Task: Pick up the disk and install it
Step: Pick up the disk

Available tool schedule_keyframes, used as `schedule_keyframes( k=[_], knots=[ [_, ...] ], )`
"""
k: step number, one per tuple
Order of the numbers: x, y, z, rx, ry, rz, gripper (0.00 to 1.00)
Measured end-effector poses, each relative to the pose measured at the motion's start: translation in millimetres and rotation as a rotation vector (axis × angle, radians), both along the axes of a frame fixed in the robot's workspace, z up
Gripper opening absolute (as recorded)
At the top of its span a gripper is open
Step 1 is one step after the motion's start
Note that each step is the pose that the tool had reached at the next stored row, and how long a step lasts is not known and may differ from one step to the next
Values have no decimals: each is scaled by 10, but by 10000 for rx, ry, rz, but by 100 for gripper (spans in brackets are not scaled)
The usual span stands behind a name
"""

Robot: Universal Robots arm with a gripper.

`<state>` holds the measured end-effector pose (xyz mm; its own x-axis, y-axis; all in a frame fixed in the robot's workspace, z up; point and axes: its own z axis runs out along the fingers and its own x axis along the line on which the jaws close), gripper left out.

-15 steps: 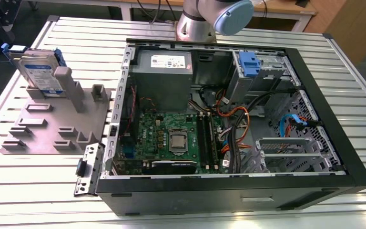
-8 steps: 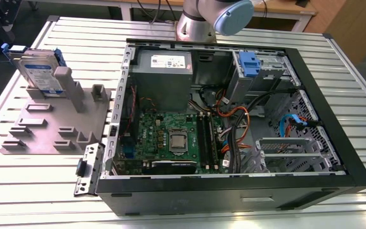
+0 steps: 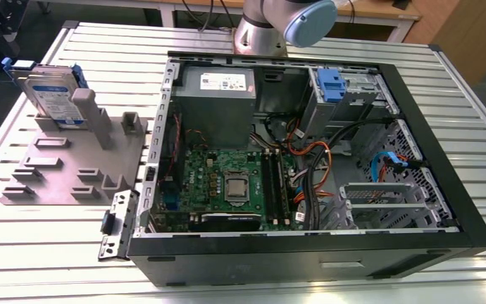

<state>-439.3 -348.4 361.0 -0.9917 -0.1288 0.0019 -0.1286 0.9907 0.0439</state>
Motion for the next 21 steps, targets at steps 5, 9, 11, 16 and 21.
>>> schedule_keyframes(
  k=[5,9,11,16,21],
  knots=[
    [0,0,0,0,0,28,11],
    [0,0,0,0,0,51,11],
    [0,0,0,0,0,62,11],
    [0,0,0,1,0,91,11],
    [0,0,0,0,0,118,11]
  ],
)
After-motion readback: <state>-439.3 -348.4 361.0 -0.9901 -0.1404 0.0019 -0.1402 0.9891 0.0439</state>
